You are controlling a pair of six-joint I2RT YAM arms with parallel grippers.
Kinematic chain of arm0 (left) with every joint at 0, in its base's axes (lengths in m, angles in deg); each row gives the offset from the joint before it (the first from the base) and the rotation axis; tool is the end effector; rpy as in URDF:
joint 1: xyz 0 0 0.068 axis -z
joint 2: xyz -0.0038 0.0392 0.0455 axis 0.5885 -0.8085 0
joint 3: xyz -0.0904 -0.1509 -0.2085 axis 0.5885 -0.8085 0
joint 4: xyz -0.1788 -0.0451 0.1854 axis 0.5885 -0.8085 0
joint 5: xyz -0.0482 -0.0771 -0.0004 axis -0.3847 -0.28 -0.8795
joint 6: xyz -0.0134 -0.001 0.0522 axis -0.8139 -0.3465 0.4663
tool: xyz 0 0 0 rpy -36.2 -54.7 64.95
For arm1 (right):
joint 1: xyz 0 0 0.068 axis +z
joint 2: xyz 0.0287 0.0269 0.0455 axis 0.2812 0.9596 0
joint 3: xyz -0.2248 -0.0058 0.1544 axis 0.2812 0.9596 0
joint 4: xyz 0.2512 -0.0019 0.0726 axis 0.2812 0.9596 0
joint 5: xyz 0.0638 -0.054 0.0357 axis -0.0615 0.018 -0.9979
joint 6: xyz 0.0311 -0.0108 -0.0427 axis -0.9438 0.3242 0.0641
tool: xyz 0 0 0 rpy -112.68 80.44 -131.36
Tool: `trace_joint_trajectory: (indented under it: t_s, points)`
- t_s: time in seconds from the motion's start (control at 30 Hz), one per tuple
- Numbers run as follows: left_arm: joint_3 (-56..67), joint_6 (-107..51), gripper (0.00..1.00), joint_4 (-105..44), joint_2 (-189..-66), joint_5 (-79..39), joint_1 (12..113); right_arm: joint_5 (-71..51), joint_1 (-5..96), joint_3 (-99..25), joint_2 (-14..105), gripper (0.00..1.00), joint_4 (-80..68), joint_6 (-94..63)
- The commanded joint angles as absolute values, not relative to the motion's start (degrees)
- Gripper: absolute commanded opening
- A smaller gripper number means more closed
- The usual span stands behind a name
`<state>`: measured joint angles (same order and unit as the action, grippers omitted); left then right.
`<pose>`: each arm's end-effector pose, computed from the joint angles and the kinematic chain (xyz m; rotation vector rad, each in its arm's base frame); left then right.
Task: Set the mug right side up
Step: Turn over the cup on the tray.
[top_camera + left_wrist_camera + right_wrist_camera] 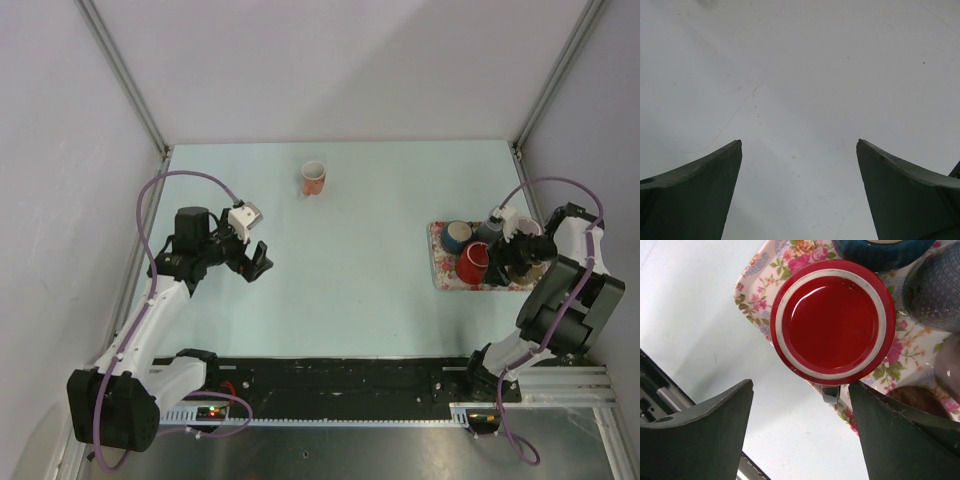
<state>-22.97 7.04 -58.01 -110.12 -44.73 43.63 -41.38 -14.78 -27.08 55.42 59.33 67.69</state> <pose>0.2078 -0.0474 0.2695 0.8701 1.9913 -0.4952 0.2430 -0.1206 0.2249 -0.9725 2.3613 0.5555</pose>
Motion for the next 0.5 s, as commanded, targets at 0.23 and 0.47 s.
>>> trace_joint_trajectory:
  t_s: [0.23, 0.47]
  points:
    - [-23.7, 8.3, 1.00, -56.9, -108.9, -46.5, 42.9, -31.3, -12.4, -25.1, 52.6, 0.81, 50.8, 61.9]
    - [-23.7, 8.4, 1.00, -56.8, -109.5, -46.7, 42.9, -30.1, -11.8, -25.1, 52.8, 0.76, 50.8, 63.5]
